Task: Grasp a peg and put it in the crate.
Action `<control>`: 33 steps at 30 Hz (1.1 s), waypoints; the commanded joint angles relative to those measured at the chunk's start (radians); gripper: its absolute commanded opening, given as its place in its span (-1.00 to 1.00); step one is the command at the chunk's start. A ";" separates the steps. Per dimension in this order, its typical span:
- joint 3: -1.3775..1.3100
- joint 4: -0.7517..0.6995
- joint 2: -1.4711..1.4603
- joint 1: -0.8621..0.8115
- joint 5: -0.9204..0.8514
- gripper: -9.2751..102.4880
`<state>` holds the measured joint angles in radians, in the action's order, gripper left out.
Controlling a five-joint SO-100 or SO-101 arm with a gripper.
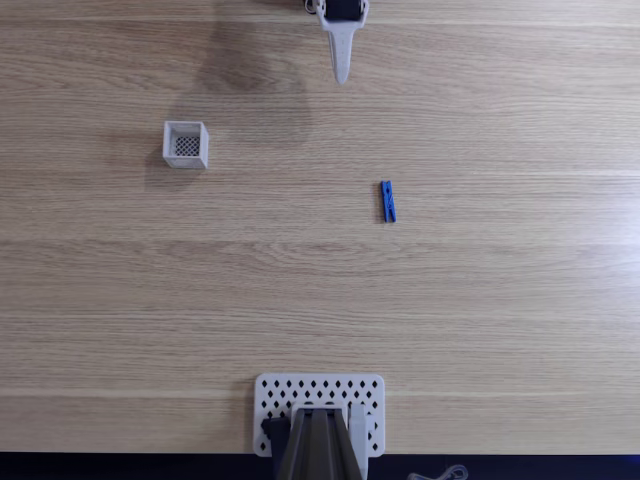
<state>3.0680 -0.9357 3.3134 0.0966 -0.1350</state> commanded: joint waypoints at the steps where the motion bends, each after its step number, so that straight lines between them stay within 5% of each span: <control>1: -0.009 -0.002 0.020 -0.008 0.008 -0.84; 33: -0.014 0.015 0.008 -0.014 0.115 -0.84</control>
<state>3.0680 -0.9357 3.3134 0.0966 -0.0337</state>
